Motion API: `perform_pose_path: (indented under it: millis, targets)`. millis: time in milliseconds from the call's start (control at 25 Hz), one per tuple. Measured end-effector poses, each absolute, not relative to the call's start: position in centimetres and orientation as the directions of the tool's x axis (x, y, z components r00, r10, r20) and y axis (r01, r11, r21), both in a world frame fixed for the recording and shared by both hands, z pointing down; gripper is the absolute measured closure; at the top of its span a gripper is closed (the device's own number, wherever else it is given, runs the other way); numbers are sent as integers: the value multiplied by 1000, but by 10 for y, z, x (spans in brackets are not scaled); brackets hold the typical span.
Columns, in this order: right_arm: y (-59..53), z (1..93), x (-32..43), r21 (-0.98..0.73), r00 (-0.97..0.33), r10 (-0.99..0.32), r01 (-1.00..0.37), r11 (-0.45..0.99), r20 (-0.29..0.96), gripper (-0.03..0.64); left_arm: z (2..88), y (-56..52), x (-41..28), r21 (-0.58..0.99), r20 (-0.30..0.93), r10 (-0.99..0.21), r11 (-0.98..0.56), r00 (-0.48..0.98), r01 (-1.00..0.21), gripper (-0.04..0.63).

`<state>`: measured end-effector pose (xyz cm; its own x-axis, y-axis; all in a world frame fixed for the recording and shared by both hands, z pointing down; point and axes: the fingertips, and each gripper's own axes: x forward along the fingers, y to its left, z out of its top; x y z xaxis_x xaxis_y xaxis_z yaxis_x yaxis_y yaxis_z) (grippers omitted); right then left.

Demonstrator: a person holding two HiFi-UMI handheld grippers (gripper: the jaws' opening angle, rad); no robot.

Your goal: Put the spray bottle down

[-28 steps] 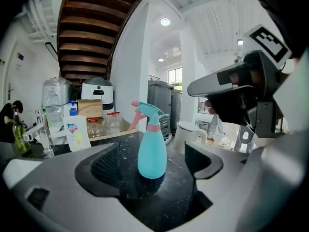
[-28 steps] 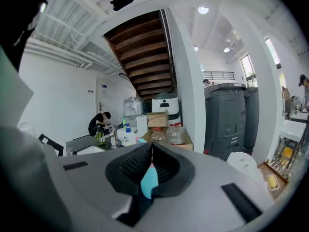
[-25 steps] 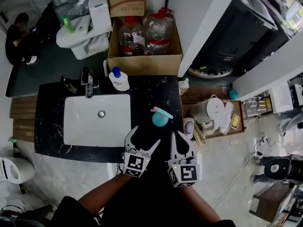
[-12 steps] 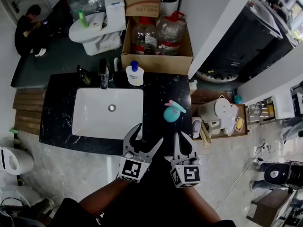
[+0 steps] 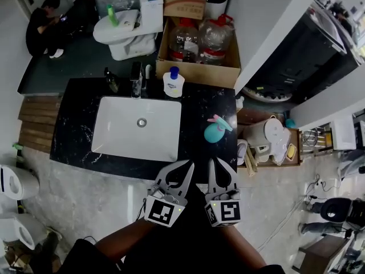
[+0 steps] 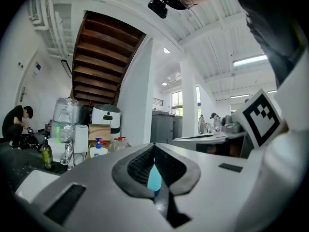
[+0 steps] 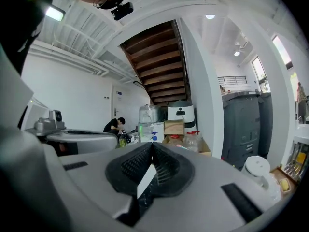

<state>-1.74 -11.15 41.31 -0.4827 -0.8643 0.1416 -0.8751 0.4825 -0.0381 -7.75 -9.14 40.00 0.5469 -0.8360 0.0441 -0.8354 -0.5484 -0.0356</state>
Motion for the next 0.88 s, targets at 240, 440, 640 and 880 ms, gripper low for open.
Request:
perform_pose_path:
  millis: [240,440,640,880]
  targets:
    - [-108,410,-12,-64,-470,-871,-882,466,144,603,395,-85,-68,-1,32,-827,-561,561,-828,583]
    - [-104,410,-8,-30,-451,-880,-892,452,150,603,398,-84,-67,-12,45,-832,-553,552,-833,583]
    - [-101,411,1,-22,-428,-891,-902,430,150,603,396,-84,-62,-24,43,-831,-556,555,-831,583]
    - [-99,409,4,-25,-418,-897,-908,419,144,603,394,-84,-65,7,26,-850,-526,526,-851,583]
